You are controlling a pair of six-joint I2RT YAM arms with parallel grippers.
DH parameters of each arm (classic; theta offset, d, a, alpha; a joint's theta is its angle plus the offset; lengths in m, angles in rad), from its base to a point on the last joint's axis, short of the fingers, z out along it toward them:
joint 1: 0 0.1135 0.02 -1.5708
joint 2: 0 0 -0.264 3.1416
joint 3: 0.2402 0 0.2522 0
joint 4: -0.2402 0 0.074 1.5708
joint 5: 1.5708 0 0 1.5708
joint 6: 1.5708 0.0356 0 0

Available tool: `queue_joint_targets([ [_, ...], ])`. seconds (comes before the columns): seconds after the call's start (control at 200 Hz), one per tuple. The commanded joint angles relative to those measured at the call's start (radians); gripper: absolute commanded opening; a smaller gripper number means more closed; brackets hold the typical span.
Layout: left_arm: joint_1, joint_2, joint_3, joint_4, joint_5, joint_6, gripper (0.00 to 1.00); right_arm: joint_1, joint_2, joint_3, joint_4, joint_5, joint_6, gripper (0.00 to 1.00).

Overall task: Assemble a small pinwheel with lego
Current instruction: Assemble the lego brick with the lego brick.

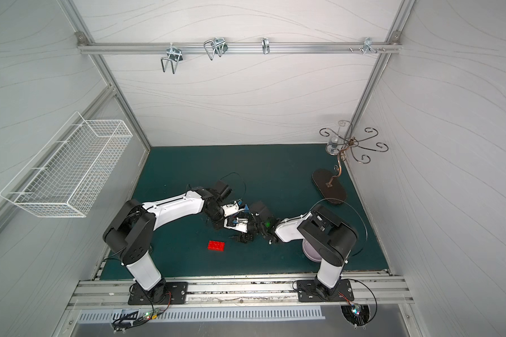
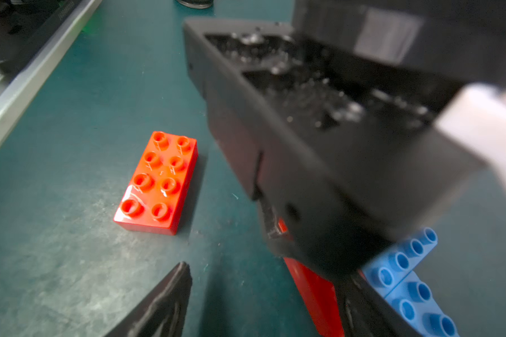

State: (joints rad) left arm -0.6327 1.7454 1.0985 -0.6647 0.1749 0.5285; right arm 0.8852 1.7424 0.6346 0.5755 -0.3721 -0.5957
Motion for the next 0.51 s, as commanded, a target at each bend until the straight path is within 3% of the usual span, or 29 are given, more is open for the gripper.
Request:
queue_joint_targets([
  [0.0,-0.039,0.044,0.002,0.023,0.086,0.024,0.12,-0.034,0.073,-0.031,-0.17,0.05,0.031,0.78],
  [0.175,-0.039,-0.012,-0.009,0.048,0.073,0.026,0.21,-0.042,0.055,-0.021,-0.159,0.028,0.046,0.78],
  [0.27,-0.039,-0.026,-0.002,0.044,0.045,0.026,0.35,-0.041,0.035,0.008,-0.176,0.007,0.055,0.79],
  [0.315,-0.038,-0.036,-0.003,0.049,0.04,0.02,0.49,-0.04,0.028,0.026,-0.192,-0.005,0.057,0.79],
  [0.325,-0.039,-0.037,-0.004,0.049,0.037,0.02,0.8,-0.04,0.027,0.029,-0.193,-0.006,0.058,0.79],
  [0.335,-0.038,-0.039,-0.005,0.049,0.034,0.018,0.93,-0.04,0.024,0.032,-0.193,-0.008,0.059,0.79],
  [0.345,-0.038,-0.042,-0.005,0.052,0.031,0.015,0.98,-0.04,0.023,0.034,-0.193,-0.011,0.061,0.79],
  [0.5,-0.006,-0.101,0.014,0.054,0.056,-0.033,1.0,-0.041,0.004,0.075,-0.198,-0.05,0.085,0.8],
])
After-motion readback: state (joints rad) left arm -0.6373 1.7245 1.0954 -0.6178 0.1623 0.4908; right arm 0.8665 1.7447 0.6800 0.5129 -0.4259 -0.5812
